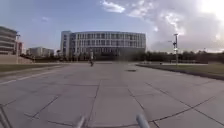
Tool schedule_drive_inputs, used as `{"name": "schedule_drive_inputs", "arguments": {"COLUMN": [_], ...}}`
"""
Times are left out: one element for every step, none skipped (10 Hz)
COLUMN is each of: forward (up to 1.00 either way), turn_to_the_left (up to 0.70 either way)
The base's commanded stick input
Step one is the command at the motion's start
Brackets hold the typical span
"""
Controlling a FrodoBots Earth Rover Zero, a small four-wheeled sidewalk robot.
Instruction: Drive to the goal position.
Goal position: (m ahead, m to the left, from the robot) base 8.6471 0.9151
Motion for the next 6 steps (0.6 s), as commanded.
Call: {"name": "schedule_drive_inputs", "arguments": {"forward": [0.70, 0.70, 0.26, 0.42, 0.70, 0.70], "turn_to_the_left": [0.00, 0.00, 0.00, 0.00, 0.00, 0.00]}}
